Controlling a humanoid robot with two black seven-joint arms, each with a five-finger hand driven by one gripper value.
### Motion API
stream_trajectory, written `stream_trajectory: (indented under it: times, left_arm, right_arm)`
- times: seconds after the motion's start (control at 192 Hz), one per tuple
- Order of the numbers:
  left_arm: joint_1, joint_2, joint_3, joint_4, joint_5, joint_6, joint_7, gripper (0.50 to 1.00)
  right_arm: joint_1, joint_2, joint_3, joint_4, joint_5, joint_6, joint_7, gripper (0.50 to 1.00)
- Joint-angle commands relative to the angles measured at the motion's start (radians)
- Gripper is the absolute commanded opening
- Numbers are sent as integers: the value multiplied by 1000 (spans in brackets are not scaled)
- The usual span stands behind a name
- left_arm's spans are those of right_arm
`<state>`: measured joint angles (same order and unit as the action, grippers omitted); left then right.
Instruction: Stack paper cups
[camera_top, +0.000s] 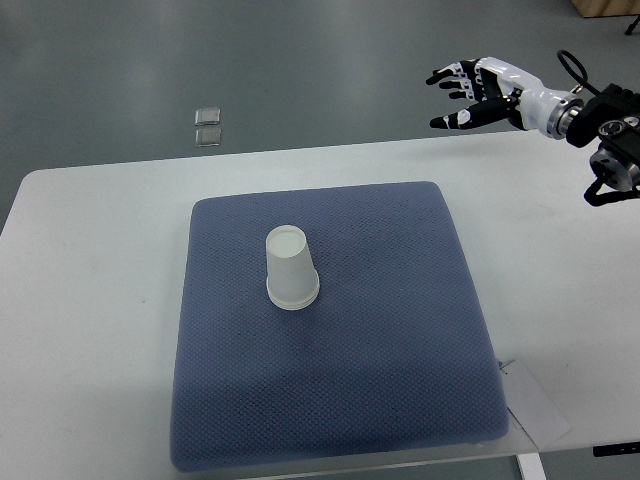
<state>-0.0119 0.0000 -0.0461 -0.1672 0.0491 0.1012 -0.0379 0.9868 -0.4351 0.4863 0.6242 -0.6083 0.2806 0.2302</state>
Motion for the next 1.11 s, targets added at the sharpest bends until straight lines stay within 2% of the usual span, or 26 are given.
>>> stream_trajectory:
  times: [0.0, 0.084, 0.397, 0.867, 1.107]
  left_arm:
    - [0, 0, 0, 0, 0, 0, 0, 1000]
    - [1, 0, 0, 0, 0, 0, 0, 1000]
    - [0, 0, 0, 0, 0, 0, 0, 1000]
    - [1, 0, 0, 0, 0, 0, 0, 1000]
    - [0, 0, 0, 0, 0, 0, 0, 1000]
  right_arm:
    - [-48, -22, -2, -14, 123, -8, 0, 909]
    - [-83, -25, -2, -17, 183, -20, 0, 909]
    - [-157, -11, 0, -15, 421, -141, 3, 911]
    - [-201, 42, 61, 17, 555, -115, 14, 911]
    - [-211, 64, 71, 81, 555, -116, 15, 911]
